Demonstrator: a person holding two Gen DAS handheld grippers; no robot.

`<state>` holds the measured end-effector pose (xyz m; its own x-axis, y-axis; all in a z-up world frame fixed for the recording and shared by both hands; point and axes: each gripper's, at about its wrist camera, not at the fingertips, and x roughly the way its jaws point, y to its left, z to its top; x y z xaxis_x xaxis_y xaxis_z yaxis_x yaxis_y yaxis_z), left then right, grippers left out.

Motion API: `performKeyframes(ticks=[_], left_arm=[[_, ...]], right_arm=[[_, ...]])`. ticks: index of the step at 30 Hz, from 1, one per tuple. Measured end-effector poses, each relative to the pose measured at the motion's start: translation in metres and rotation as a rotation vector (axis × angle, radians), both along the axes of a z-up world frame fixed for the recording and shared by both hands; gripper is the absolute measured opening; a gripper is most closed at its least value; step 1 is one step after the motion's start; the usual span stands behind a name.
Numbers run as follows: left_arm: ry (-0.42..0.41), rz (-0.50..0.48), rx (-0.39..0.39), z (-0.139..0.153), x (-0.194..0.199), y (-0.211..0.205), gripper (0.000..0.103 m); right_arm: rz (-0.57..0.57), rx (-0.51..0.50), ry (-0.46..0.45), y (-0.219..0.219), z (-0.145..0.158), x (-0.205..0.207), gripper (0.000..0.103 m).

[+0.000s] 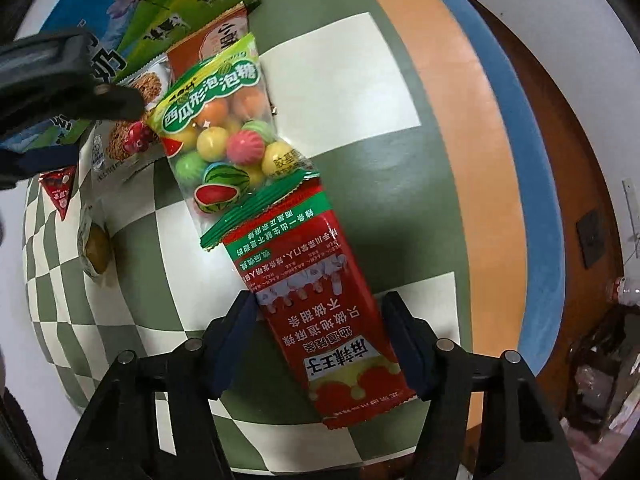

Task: Organize snacks
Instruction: 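Grasp the white oat cookie bag with the left tool while the right grasps the red drink pouch, then carry both packets into the box and open both tools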

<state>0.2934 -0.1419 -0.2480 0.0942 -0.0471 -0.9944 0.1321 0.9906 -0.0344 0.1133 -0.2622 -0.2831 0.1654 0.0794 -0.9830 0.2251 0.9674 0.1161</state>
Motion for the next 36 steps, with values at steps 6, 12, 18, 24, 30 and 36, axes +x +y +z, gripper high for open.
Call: performKeyframes(ticks=[6, 12, 18, 24, 30, 36], left_arm=[[-0.023, 0.0, 0.026, -0.014, 0.006, -0.009, 0.061], [-0.048, -0.052, 0.059, -0.014, -0.03, 0.006, 0.058], [0.04, -0.015, 0.029, -0.024, -0.081, 0.043, 0.058], [0.12, 0.02, -0.037, -0.056, -0.09, 0.05, 0.059], [0.109, 0.024, -0.061, -0.062, -0.079, 0.047, 0.06], [0.055, 0.023, -0.048, -0.034, -0.088, 0.054, 0.051]], right_arm=[[-0.012, 0.0, 0.005, -0.004, -0.002, -0.006, 0.066], [-0.062, 0.007, 0.017, -0.02, 0.001, -0.02, 0.065], [-0.124, 0.044, 0.013, -0.035, -0.002, -0.016, 0.065], [-0.152, 0.135, 0.027, -0.046, 0.002, -0.001, 0.074], [0.026, 0.047, 0.092, -0.036, -0.005, 0.002, 0.082], [0.05, -0.071, 0.024, -0.019, 0.0, -0.009, 0.058]])
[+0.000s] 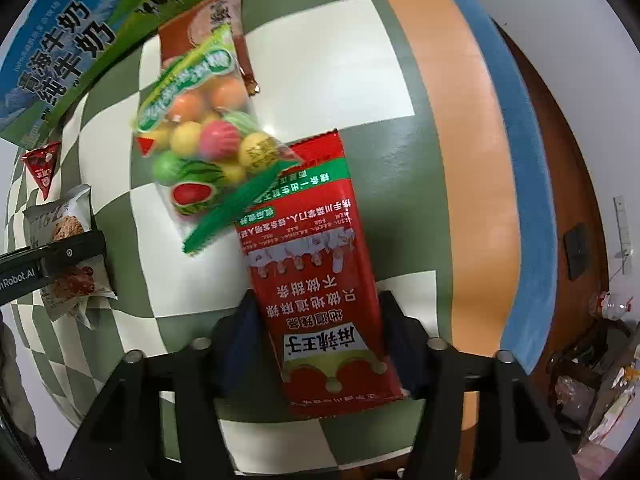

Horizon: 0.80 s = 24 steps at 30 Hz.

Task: Organize snacks
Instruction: 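Carry both packets into the box and open both tools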

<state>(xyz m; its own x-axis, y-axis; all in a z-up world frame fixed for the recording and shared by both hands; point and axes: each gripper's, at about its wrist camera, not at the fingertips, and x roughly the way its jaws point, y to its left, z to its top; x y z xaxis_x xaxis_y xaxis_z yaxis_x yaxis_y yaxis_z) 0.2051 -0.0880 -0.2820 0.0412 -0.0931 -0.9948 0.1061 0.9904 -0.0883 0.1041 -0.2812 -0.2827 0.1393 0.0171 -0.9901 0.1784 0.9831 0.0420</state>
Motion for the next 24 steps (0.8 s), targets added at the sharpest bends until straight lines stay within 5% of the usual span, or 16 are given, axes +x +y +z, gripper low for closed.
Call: performKeyframes(ticks=[9, 19, 24], left_arm=[[-0.027, -0.033, -0.042, 0.043, -0.016, -0.005, 0.043], [-0.041, -0.038, -0.136, 0.103, 0.011, 0.014, 0.043], [-0.032, -0.039, -0.134, 0.118, 0.039, 0.03, 0.043]], right_arm=[[-0.07, 0.196, -0.009, 0.007, 0.024, -0.025, 0.048], [-0.086, 0.382, -0.017, 0.023, 0.055, -0.041, 0.046], [-0.014, 0.294, -0.041, 0.035, 0.07, -0.033, 0.045]])
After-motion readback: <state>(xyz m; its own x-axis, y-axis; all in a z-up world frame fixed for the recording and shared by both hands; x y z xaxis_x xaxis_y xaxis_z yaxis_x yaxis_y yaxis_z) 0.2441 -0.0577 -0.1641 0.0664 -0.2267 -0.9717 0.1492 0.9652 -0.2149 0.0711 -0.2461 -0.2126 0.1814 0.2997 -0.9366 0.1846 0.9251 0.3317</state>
